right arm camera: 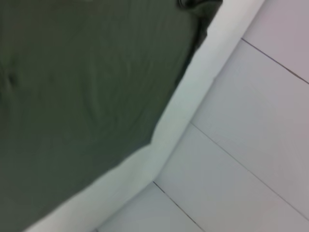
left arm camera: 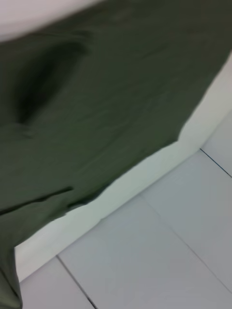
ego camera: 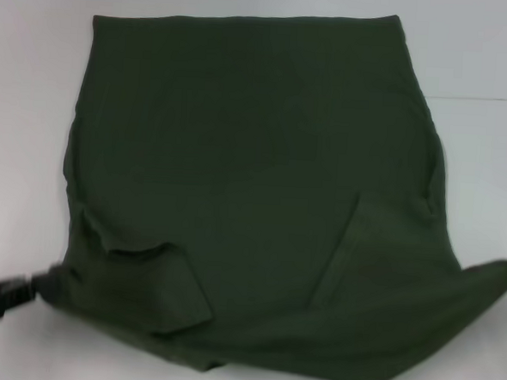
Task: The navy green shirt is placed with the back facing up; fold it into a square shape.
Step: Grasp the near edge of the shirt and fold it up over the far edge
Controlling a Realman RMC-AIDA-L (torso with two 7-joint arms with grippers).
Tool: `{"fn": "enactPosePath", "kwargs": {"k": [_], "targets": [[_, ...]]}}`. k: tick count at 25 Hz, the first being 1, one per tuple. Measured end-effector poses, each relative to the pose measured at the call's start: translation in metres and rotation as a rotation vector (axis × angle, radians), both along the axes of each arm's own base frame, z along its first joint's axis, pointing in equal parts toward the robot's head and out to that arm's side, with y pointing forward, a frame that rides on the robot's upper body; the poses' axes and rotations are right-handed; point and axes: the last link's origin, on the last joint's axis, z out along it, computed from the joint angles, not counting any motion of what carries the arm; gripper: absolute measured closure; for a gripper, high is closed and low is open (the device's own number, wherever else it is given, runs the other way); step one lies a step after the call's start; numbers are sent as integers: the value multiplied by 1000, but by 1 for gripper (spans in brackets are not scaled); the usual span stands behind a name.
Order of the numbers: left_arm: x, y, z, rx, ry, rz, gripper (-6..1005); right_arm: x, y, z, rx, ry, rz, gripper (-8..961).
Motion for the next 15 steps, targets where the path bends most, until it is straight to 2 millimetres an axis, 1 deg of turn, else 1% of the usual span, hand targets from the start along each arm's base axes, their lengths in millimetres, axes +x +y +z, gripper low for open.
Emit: {"fn": "enactPosePath", "kwargs": {"k": [7,12,15], "targets": [[11,58,13,62,31,-25,942,-21,50,10,53,-24,42,924],[24,98,22,123,80,-44,943,-38,89,17,116,-63,63,924],[33,120,25,166,96,-47,943,-45,108,19,147,-95,62,924]]}}
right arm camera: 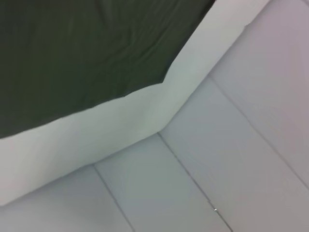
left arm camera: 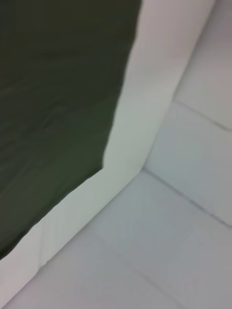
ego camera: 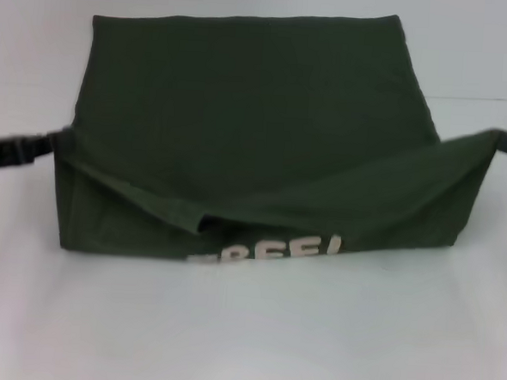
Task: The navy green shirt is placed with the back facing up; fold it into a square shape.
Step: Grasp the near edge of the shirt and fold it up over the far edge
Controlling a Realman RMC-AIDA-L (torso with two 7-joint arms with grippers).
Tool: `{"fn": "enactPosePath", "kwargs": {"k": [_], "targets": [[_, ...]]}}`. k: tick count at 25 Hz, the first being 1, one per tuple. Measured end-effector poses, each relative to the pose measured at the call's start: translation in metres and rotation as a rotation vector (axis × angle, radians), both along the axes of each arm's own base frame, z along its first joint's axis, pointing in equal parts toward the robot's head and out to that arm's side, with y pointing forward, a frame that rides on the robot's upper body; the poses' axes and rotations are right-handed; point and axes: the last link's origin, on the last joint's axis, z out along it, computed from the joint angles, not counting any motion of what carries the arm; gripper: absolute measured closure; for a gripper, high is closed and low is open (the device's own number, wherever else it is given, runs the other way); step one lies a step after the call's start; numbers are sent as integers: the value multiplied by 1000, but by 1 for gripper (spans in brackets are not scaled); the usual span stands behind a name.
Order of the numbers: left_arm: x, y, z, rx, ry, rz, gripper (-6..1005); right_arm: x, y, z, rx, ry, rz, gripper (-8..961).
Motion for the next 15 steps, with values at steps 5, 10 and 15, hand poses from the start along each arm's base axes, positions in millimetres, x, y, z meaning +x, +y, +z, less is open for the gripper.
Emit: {"fn": "enactPosePath", "kwargs": {"k": [5,10,15], "targets": [[9,29,-2,71,24,20,942,-11,30,-6,31,-56,-20,924],[18,52,-2,164,23,33,943,-24,59,-10,81,-106,-40,924],[26,71,-2,236,45,41,942,-38,83,-17,127,-160,-52,924]]}}
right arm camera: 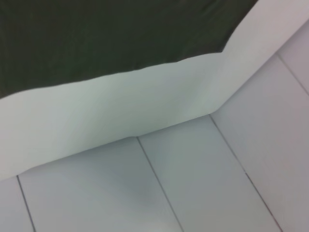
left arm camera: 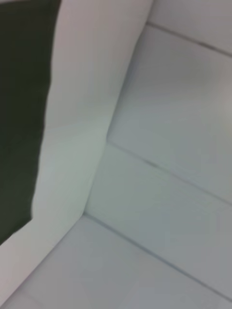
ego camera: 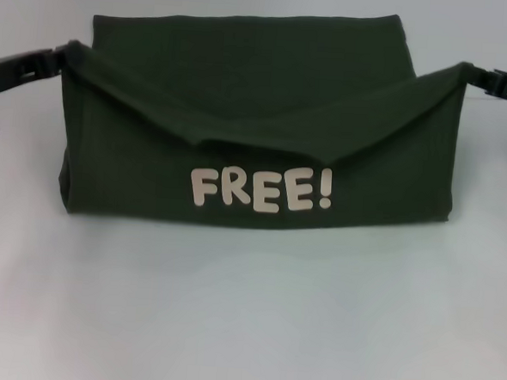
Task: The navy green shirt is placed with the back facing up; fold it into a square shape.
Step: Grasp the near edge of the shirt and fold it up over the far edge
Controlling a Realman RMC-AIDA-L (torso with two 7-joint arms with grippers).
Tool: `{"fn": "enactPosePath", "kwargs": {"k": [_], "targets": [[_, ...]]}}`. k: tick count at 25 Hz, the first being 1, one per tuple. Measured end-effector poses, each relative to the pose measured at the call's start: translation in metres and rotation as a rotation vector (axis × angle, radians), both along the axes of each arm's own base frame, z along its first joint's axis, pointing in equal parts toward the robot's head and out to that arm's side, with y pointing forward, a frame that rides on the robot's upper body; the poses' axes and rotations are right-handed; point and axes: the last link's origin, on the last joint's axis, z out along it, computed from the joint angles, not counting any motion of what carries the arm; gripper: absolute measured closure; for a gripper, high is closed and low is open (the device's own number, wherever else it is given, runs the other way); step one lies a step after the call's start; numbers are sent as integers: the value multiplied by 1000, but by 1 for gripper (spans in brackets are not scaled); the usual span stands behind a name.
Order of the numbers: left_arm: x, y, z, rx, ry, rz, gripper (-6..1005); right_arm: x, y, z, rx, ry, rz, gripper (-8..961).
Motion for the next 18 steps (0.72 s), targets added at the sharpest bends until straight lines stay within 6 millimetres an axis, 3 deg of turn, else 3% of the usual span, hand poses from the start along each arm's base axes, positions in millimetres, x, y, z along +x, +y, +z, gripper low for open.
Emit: {"fn": "enactPosePath", "kwargs": {"k": [5,7,18], "targets": [[3,12,-10,60,20,17,942,-9,18,-12,50,-42,-24,924],[0,13,-23,75,42,42,942,-8,22,-18,69,-58,-41,924],[-12,4,-66,135,145,111,943,8,16,-60,120,-132,-125,923]]}}
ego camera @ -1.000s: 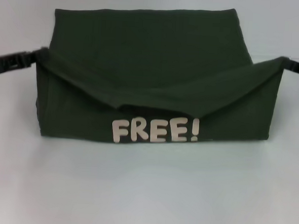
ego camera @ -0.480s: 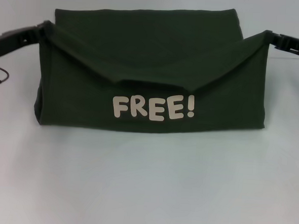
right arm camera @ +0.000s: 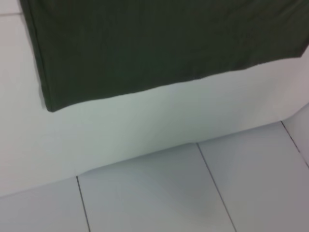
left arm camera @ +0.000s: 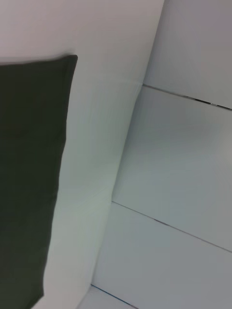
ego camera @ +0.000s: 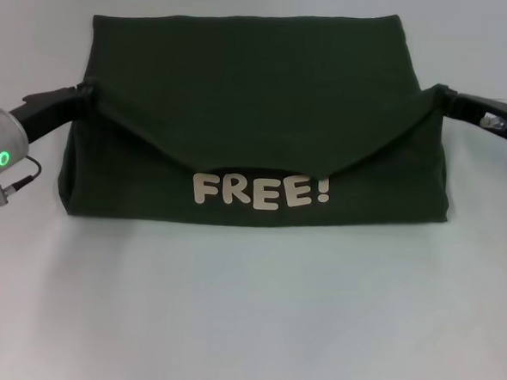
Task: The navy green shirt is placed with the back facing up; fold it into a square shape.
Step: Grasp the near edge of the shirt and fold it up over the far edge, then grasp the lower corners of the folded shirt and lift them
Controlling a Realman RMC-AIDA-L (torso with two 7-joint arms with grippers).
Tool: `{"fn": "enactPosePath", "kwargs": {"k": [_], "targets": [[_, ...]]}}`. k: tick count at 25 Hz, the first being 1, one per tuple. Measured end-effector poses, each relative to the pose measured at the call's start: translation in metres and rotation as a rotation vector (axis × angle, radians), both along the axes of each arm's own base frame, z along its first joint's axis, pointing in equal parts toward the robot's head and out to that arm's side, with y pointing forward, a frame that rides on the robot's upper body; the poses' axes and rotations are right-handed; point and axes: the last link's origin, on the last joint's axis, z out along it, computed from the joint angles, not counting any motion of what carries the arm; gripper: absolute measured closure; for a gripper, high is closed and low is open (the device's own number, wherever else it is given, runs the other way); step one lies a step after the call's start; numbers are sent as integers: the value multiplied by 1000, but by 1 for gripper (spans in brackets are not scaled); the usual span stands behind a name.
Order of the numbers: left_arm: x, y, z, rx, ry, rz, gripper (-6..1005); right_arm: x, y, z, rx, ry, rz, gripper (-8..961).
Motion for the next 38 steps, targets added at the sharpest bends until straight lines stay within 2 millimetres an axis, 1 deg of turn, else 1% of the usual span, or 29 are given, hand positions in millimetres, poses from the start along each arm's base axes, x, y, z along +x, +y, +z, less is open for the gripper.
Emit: {"fn": "enactPosePath", "kwargs": {"k": [3,8,14,17,20,21,23,25,27,30,32,34,36,38], "targets": [[-1,-1,-5,3,14,7,943,1,-3,-7,-6,-9,-6,915],[-4,-2,-5,8,24,21,942,1,-5,-13,-14,-6,-11,896],[-7,-3,-3,14,31,27,869,2,-6,-16,-21,-17,-15,873],[-10,-3,1,28,33,35,833,-1,-5,-15,-34,-44,6,861],[-19,-6,14,70,2,62,790,-1,-1,-7,-21,-62,17,759],[-23,-9,22,98,-34,76,770,-2,1,-1,-8,-64,20,725],[-27,-14,30,122,-79,78,732,-1,3,9,15,-62,25,657],[-32,-25,40,156,-161,65,693,-1,4,22,36,-48,36,612],[-33,-36,45,177,-216,37,655,-1,3,32,47,-18,55,566],[-35,-53,45,182,-250,-8,597,-3,-3,45,32,56,94,499],[-34,-64,43,165,-260,-42,353,-4,-11,49,-9,113,124,453],[-33,-72,40,142,-260,-75,286,-3,-22,52,-64,162,147,408],[-33,-81,35,109,-242,-111,220,-1,-33,53,-115,199,161,208],[-34,-90,29,69,-195,-139,153,1,-47,54,-166,237,181,209]]}}
